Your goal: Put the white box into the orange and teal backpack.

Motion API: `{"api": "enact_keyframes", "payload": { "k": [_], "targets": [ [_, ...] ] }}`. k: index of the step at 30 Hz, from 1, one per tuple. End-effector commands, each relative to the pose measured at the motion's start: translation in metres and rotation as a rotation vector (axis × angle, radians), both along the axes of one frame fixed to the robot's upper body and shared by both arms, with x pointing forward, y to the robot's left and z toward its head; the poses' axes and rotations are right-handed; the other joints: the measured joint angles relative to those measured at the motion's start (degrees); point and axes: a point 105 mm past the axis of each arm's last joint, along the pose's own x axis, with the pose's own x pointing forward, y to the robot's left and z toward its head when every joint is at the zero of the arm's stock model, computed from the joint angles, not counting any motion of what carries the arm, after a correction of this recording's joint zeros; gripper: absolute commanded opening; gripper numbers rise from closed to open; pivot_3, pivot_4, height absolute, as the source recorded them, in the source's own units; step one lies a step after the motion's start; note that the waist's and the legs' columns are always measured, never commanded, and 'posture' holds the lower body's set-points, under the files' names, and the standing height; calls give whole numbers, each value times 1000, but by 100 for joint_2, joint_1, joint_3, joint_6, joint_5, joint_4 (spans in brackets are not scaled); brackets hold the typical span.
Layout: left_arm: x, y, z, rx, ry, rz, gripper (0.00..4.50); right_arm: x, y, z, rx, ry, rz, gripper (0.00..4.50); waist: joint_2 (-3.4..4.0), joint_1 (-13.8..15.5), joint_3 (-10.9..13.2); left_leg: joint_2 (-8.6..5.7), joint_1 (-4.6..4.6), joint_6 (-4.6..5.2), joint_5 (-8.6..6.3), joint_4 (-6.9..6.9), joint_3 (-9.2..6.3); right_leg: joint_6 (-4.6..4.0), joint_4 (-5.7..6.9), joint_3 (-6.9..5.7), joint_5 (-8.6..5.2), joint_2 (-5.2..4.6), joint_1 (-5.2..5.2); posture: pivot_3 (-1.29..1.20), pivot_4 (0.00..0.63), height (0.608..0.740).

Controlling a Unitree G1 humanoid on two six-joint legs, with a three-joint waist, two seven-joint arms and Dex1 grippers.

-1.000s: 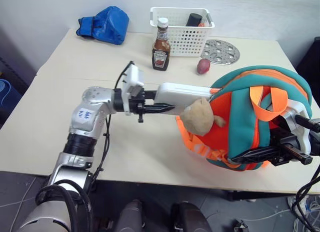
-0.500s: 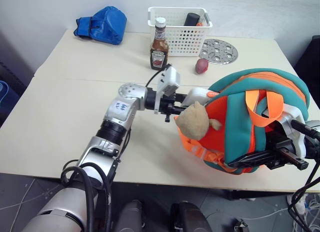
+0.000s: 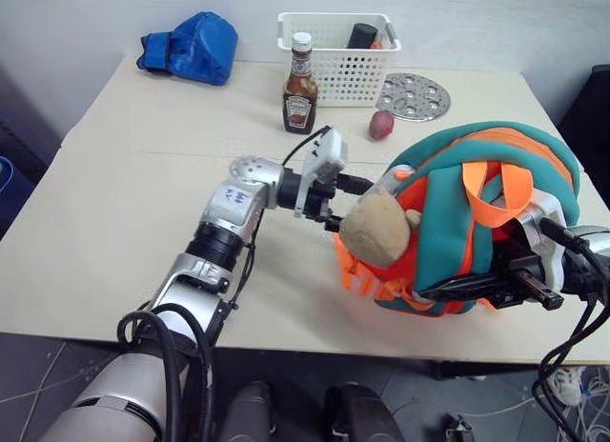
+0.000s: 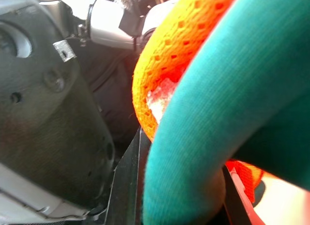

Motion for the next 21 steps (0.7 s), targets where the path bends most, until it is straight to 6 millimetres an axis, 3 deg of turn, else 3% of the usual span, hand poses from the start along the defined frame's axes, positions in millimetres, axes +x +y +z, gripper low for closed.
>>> {"api": "enact_keyframes", "payload": {
  "k": [1, 8, 18, 21],
  "targets": [
    [-10, -3, 8, 4, -73, -45, 4490, 3, 3, 3, 12, -38, -7, 0, 0, 6, 0, -1, 0, 0, 0, 1, 0, 0, -1, 0, 0, -1, 1, 0, 150, 740],
    [-18, 34, 26, -28, -80, 3, 4490, 7, 4, 4, 13, -46, -27, 0, 1, -34, 0, 2, -3, 0, 0, -1, 1, 0, 0, 3, 0, 1, -2, 0, 150, 740],
    [-5, 52, 63, -150, -135, 122, 4490, 8, 2, 1, 4, -44, -50, 0, 1, 2, 0, -1, -3, 6, 2, 4, -2, -4, 0, 1, 1, -2, 3, 0, 150, 740],
    [3, 51, 58, -117, -157, 147, 3937, 7, 2, 1, 5, -44, -51, 0, 2, 1, 0, -1, -2, 6, 2, 2, -2, -3, 1, -1, 1, -2, 3, 0, 150, 740]
  ]
}}
